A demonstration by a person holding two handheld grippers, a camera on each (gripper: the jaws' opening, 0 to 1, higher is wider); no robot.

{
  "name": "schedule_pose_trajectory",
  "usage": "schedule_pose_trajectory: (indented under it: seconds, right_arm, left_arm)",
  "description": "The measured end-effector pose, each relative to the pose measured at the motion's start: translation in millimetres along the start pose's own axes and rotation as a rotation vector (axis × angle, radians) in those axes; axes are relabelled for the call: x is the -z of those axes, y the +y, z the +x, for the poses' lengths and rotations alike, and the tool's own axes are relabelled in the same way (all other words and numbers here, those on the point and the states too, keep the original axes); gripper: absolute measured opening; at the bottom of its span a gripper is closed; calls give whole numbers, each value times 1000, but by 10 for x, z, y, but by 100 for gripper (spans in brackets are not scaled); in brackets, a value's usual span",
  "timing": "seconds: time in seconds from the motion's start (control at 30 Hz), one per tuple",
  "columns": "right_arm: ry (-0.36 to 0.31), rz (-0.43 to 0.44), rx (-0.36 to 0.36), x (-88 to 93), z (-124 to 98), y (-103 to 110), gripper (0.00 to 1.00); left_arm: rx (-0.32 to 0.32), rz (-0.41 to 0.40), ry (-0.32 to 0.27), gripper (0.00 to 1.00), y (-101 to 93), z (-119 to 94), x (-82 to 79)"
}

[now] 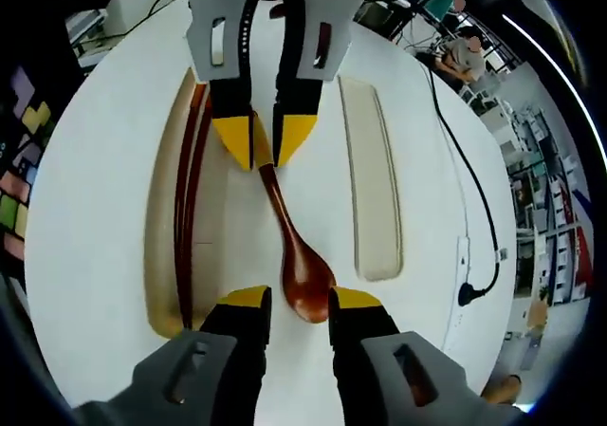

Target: Arrange the utensils inside the cutlery case until each visible utensil rests in its matching compartment.

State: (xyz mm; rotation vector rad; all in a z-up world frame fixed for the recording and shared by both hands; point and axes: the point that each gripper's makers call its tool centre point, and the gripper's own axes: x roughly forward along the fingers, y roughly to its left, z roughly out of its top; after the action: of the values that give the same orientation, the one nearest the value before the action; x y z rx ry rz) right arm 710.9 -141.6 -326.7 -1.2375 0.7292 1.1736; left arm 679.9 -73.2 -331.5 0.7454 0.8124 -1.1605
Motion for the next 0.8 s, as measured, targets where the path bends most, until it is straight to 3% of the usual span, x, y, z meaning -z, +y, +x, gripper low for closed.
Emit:
schedule_pose_trajectory:
  seconds: [0.4, 0.47, 0.8]
  right_arm:
    - [-1, 11, -22, 45, 67, -3, 22]
    - [2, 34, -23, 53, 85, -14, 21]
    - [8, 64, -42, 38, 128, -98, 21]
  left_arm:
    - [-4, 5, -19, 7, 4, 50, -54]
    - [30, 39, -66, 3, -40, 60, -118]
    - [7, 2, -63, 3, 98, 66, -108]
